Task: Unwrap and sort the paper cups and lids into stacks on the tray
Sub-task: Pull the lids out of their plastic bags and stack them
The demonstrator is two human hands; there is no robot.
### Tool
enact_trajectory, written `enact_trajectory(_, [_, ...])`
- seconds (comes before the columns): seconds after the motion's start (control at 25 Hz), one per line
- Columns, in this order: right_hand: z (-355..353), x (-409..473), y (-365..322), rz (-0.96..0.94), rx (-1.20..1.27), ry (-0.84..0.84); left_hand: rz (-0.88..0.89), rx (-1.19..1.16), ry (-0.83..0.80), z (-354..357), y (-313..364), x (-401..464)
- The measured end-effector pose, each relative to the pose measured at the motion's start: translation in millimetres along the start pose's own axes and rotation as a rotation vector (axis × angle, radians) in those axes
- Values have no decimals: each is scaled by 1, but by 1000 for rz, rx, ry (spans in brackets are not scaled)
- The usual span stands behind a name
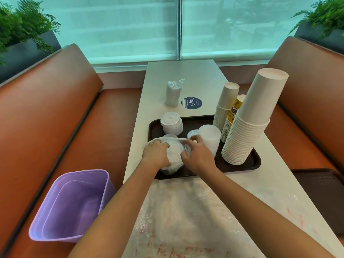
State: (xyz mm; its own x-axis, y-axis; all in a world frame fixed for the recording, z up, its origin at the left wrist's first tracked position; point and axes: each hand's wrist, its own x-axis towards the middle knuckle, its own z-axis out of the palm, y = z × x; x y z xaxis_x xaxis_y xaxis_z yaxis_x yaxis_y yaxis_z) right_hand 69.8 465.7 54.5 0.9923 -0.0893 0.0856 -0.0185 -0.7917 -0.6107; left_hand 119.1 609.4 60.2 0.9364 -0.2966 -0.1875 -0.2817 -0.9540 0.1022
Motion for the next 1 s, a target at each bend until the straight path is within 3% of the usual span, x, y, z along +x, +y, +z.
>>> enact_trajectory(0.08, [1, -6, 6, -32, 202, 162, -6, -230, 51, -9, -1, -3])
enact_trajectory(0.16, [4, -10, 20, 3, 344, 296, -14, -400, 240, -21, 6, -7])
enact_trajectory(0.24, [10, -12, 36, 155, 406, 368, 39, -472, 479, -31, 20, -10])
enact_trajectory(0.32, [16, -13, 50, 351, 448, 399, 116, -565, 601, -39, 37, -6])
enact_trajectory(0.4, [19, -13, 59, 482, 457, 402, 172, -651, 544, -43, 52, 6])
enact_trajectory(0.48, [24, -8, 68, 550, 477, 356, 254, -664, 360, -42, 63, 25])
enact_trajectory(0.6, [31, 4, 78, 531, 524, 272, 320, -538, 24, -32, 76, 51])
enact_trajectory(0.68, [34, 14, 82, 511, 546, 286, 316, -487, -104, -22, 86, 64])
enact_trajectory(0.76, [37, 20, 88, 494, 553, 330, 314, -538, -143, -15, 91, 72])
enact_trajectory(0.88, [38, 28, 98, 459, 536, 369, 200, -824, -78, -17, 89, 95])
enact_trajectory(1.0, [41, 32, 103, 423, 530, 400, 123, -576, -54, -13, 78, 129])
